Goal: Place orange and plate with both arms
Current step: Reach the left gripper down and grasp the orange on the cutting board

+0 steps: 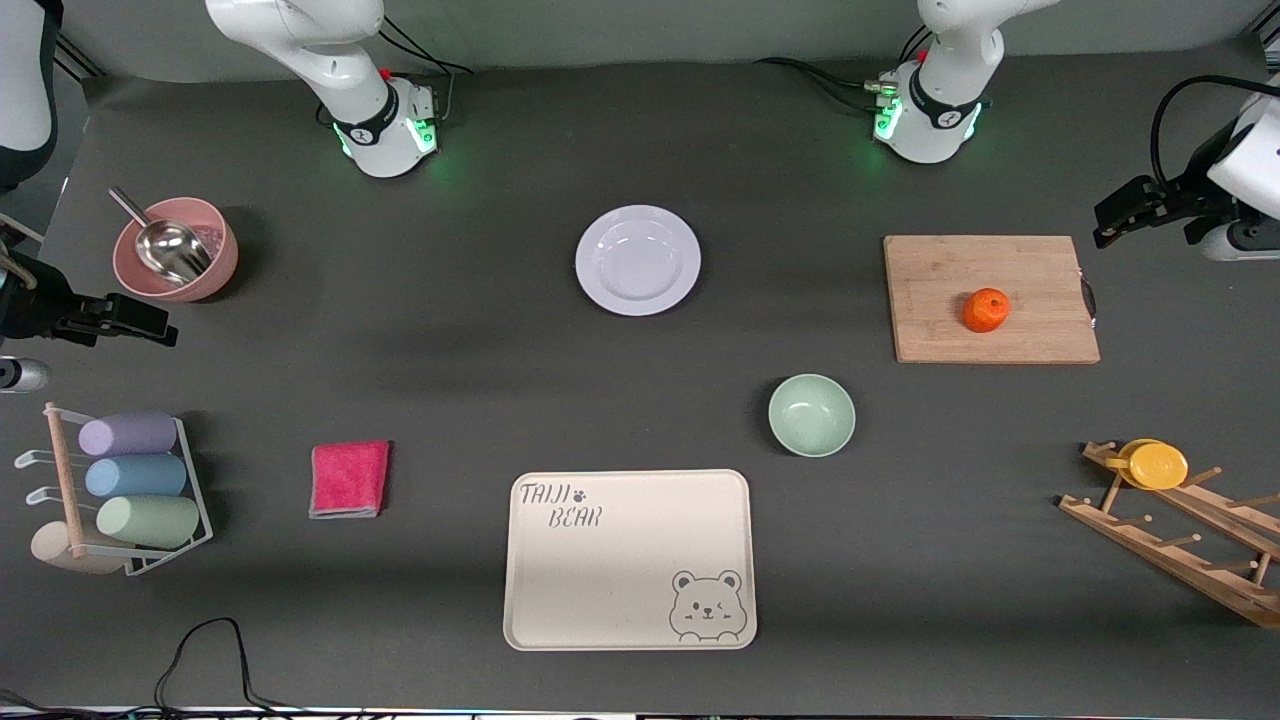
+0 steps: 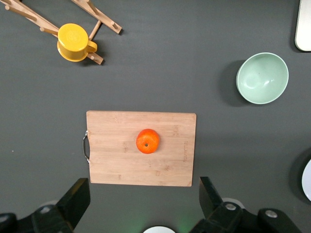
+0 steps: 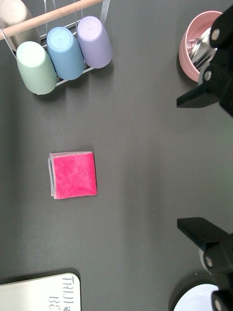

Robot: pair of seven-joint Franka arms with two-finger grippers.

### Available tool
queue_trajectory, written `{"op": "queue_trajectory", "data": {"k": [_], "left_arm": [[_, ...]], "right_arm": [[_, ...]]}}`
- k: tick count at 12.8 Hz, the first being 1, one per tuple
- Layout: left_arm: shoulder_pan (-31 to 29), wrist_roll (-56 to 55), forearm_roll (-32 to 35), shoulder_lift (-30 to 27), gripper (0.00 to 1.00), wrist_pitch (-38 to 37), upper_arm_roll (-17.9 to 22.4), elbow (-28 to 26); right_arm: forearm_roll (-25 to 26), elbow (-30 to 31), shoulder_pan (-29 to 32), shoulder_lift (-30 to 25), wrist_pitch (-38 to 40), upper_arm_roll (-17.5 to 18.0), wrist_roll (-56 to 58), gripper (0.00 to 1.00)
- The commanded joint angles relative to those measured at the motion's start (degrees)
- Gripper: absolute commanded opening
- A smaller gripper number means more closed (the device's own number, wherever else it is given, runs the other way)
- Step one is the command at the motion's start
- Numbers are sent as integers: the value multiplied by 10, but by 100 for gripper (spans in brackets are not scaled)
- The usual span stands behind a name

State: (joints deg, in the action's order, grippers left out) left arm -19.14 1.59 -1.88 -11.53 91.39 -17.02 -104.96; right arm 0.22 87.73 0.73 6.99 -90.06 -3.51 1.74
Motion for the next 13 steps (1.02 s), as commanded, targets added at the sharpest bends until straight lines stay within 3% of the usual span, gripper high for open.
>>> {"op": "queue_trajectory", "data": {"k": [1, 7, 10, 13], "left_arm": [[2, -7, -1, -6, 100, -21, 2, 16], [-5, 24, -1, -3, 100, -9, 4, -10], [-2, 51, -5, -8, 100, 44, 30, -94], [-3, 75, -5, -38, 100, 188, 31, -257]], "right_arm": [[7, 11, -1, -15, 8, 2, -17, 100], [7, 10, -1, -15, 9, 3, -18, 100], [7, 11, -2, -15, 9, 3, -20, 100], [-6, 30, -11, -29, 8, 3, -25, 100]]}}
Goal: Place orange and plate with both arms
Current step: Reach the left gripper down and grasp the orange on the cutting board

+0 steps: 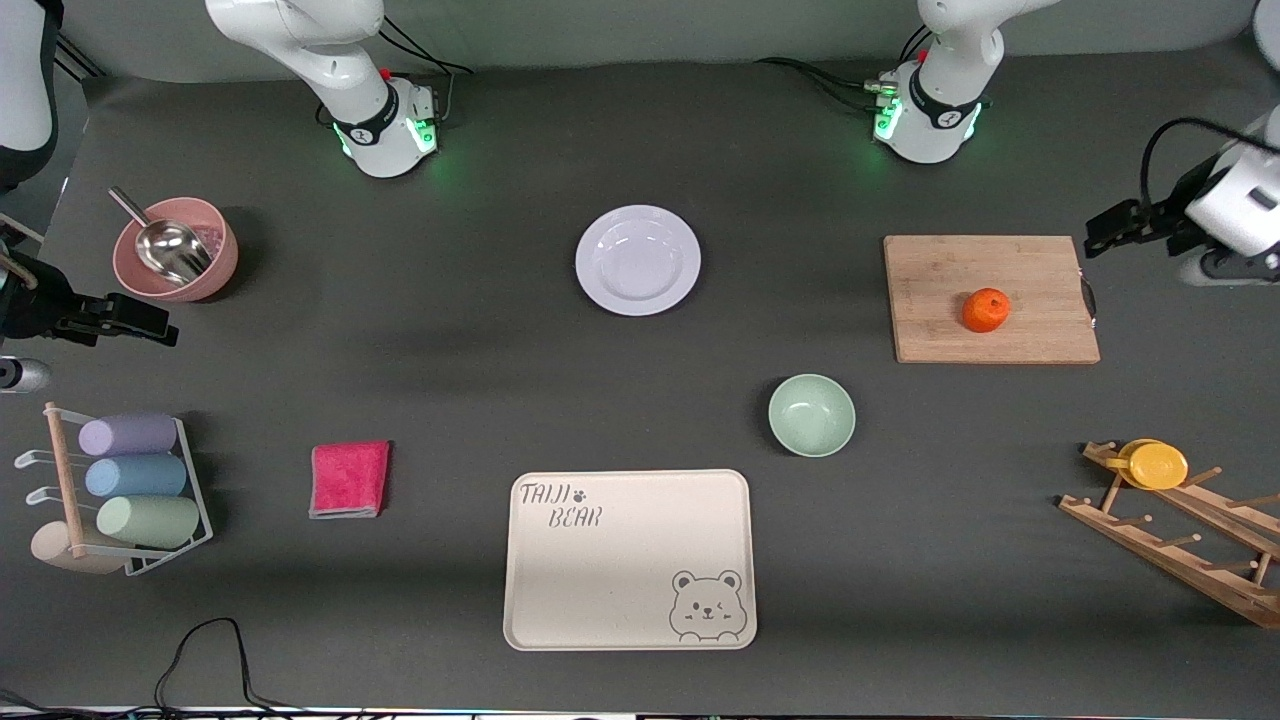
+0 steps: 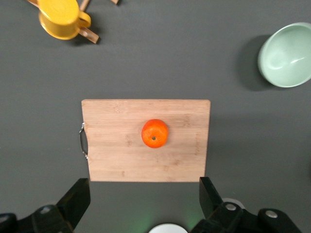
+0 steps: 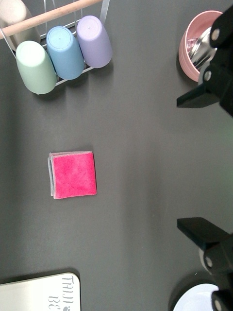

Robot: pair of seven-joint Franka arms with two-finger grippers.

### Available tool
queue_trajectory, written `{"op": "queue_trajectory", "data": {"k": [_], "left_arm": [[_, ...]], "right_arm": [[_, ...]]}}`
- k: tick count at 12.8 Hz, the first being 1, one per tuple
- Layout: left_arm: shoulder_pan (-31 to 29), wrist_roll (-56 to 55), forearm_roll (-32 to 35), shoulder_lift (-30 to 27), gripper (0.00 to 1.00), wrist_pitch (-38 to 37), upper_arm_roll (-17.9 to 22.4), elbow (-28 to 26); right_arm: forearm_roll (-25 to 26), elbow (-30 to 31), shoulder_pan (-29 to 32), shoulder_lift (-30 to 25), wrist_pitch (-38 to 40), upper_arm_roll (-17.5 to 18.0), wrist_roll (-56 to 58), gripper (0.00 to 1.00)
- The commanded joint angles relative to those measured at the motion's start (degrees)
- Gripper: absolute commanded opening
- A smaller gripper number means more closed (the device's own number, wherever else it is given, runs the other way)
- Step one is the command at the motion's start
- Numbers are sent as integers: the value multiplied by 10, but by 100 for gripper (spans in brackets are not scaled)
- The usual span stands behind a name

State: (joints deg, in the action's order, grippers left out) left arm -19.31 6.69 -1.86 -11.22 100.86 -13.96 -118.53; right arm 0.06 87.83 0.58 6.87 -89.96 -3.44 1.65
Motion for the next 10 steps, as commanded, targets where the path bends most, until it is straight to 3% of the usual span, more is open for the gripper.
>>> {"op": "queue_trajectory", "data": {"k": [1, 3, 5, 10], "left_arm": [[-1, 29, -5, -50, 100, 157, 2, -183], [-1, 30, -5, -44, 100, 259, 2, -268], [-1, 31, -6, -20, 100, 345, 2, -320], [3, 30, -6, 72, 100, 462, 2, -360]], "right_arm": [[-9, 50, -13, -47, -1, 3, -27, 100], [-13, 110, -27, -93, -27, 3, -48, 100], [-23, 163, -42, -139, -42, 3, -64, 100], [-26, 255, -104, -219, -77, 4, -139, 100]]}}
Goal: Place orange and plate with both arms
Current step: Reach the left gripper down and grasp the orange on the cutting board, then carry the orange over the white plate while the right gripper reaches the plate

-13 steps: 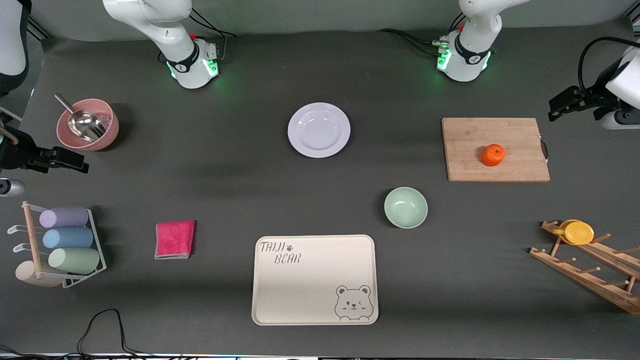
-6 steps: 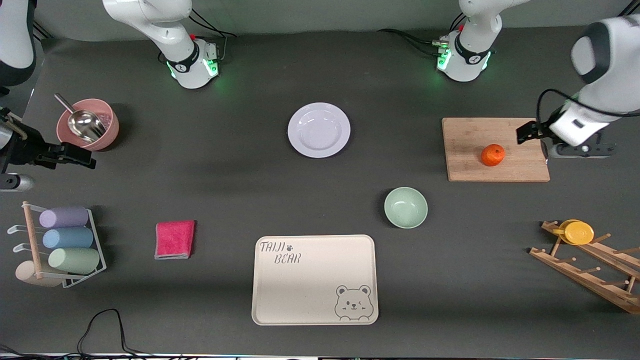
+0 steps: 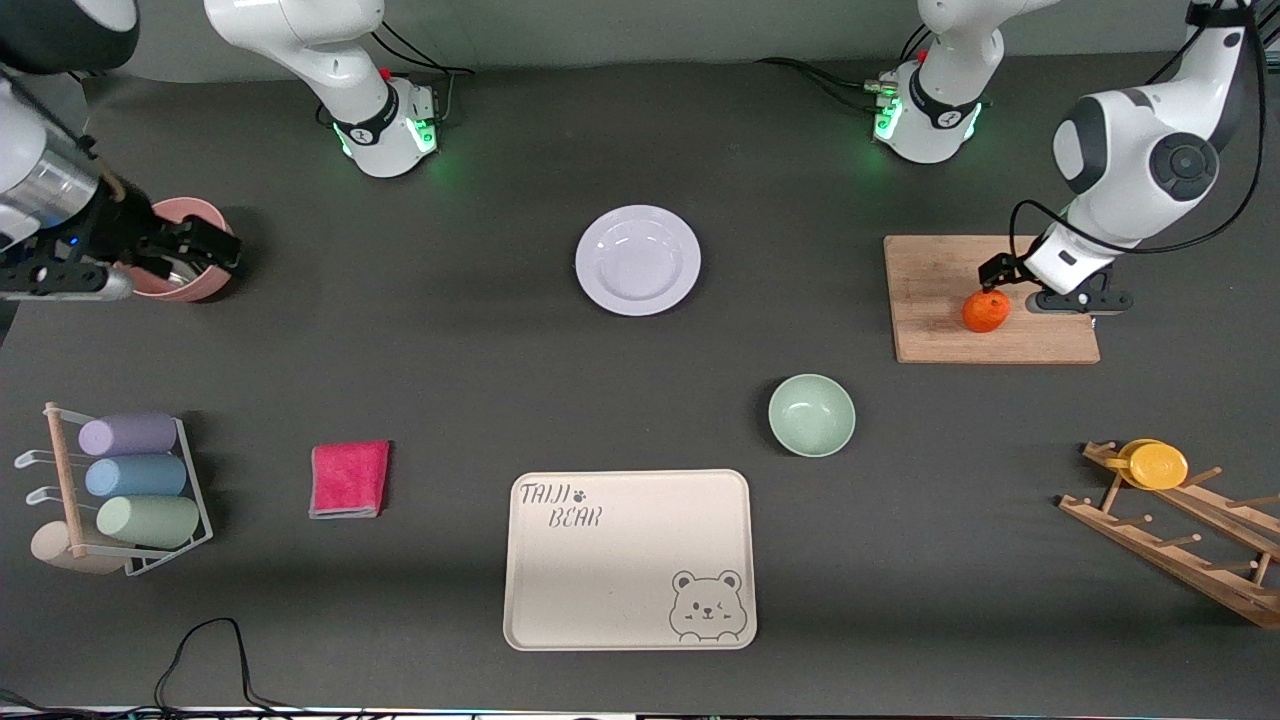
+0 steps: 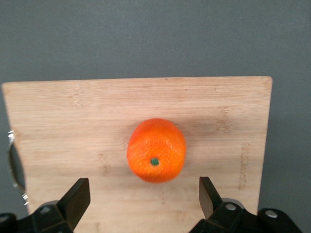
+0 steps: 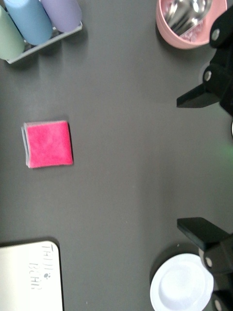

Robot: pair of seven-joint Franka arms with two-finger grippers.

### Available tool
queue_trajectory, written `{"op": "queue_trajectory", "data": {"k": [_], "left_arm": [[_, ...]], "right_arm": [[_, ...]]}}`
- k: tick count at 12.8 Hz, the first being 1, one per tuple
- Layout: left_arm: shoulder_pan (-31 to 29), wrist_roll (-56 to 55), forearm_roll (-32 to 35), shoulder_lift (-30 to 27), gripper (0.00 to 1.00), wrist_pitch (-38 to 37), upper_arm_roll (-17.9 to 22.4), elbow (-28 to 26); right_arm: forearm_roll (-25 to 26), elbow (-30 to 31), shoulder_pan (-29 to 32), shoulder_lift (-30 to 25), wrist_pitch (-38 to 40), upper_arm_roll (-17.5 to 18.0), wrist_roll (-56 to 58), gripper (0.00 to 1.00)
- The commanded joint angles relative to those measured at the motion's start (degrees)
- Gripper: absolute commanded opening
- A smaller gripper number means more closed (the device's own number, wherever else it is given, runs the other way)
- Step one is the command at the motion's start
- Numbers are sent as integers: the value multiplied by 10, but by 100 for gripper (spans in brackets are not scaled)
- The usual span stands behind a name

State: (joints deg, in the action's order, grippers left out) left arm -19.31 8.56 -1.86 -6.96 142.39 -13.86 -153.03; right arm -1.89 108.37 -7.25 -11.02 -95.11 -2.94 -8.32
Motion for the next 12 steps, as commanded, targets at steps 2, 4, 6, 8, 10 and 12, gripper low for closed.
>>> {"op": "queue_trajectory", "data": {"k": [2, 4, 6, 8, 10, 12], "left_arm": [[4, 11, -6, 68, 100, 104, 1, -24], [5, 8, -5, 97, 100, 155, 0, -33], [5, 8, -6, 103, 100, 159, 1, -32], [6, 7, -5, 101, 69, 156, 0, -32], [8, 3, -4, 95, 34, 150, -4, -26], [29, -21, -4, 69, 15, 88, -6, 1]], "right_arm": [[-7, 52, -31, -45, -25, -1, -46, 100], [-34, 67, -30, -57, -25, -2, -45, 100], [-65, 88, -30, -69, -26, -5, -43, 100], [-65, 87, -29, -67, -26, -6, -42, 100], [-54, 83, -29, -61, -27, -7, -42, 100], [-9, 79, -29, -60, -30, -5, -44, 100]]}}
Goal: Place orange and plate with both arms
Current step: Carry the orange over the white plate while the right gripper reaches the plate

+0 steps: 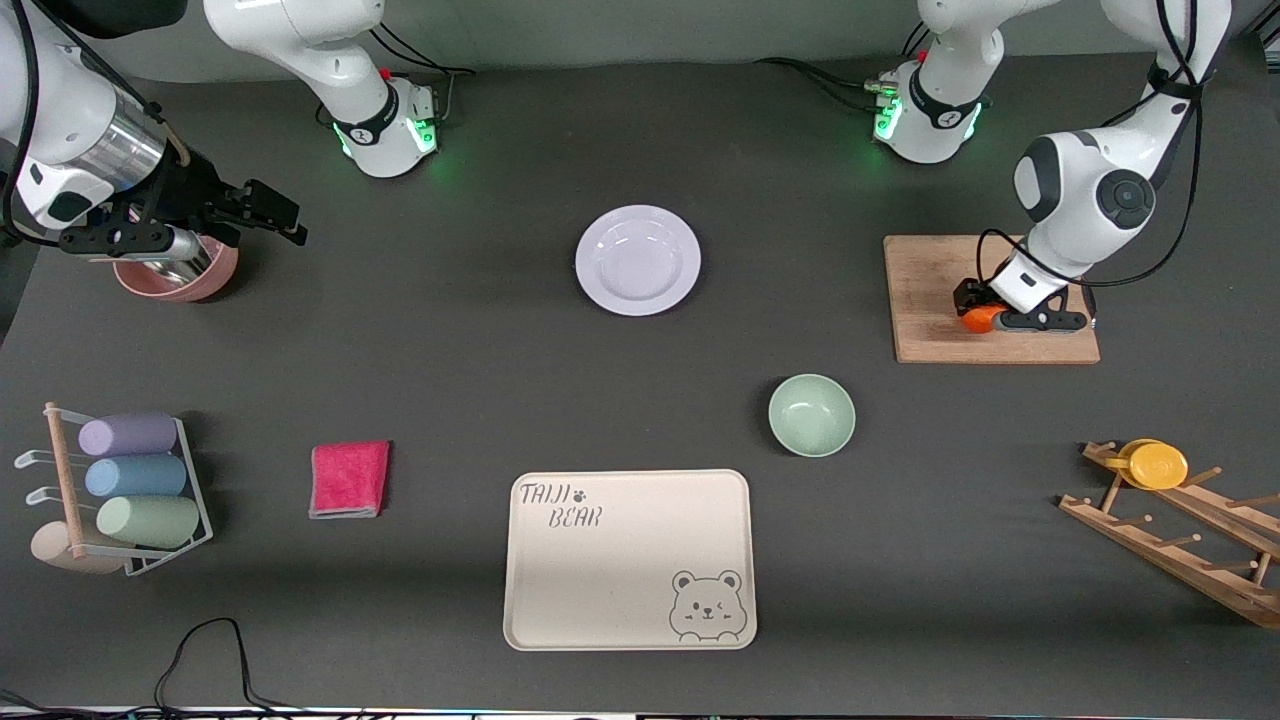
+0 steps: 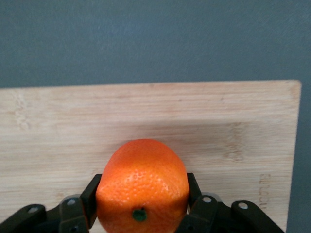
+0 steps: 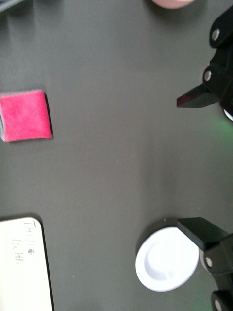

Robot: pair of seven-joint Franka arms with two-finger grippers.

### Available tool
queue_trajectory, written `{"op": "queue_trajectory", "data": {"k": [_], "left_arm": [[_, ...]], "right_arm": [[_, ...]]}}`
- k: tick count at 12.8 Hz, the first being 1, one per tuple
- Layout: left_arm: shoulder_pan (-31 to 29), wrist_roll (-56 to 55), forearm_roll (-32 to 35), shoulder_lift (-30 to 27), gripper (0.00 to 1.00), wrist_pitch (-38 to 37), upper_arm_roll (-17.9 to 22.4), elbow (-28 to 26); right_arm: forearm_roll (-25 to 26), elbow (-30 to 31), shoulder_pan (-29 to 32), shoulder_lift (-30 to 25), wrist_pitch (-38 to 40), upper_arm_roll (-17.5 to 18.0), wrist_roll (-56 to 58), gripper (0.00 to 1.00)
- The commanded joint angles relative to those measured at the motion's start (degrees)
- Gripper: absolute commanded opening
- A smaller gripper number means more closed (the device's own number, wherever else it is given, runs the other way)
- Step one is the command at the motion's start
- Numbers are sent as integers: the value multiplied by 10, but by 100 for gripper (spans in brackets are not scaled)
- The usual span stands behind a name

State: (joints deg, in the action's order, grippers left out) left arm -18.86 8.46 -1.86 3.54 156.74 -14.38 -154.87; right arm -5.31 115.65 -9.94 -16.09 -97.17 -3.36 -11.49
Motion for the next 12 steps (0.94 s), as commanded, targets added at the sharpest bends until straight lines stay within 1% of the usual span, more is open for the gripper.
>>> {"op": "queue_trajectory", "data": {"k": [1, 2, 4, 5, 6, 8, 10, 12], "left_arm": [[42, -46, -4, -50, 9, -109, -5, 46], [66, -85, -4, -65, 7, -171, -6, 78], [113, -156, -4, -81, 7, -296, -9, 157], [136, -197, -4, -82, 7, -345, -14, 192], [162, -243, -5, -80, 7, -381, -21, 224], [209, -333, -17, -78, 7, -433, -35, 271], [263, -403, -55, -79, 7, -470, -47, 305], [317, -509, -75, -71, 7, -464, -71, 335]], "right_arm": [[26, 5, -2, -10, -9, -1, -12, 100], [26, 4, -2, -9, -9, -2, -12, 100], [14, 5, 0, -9, -10, -10, -6, 100], [-6, 7, -1, -9, -7, -24, -4, 100], [-38, 11, -1, -9, -4, -41, 18, 100], [-85, 36, -1, -10, -1, -87, 106, 100], [-141, 76, -1, -17, -1, -118, 138, 100], [-196, 125, -1, -28, -2, -148, 194, 100]]}}
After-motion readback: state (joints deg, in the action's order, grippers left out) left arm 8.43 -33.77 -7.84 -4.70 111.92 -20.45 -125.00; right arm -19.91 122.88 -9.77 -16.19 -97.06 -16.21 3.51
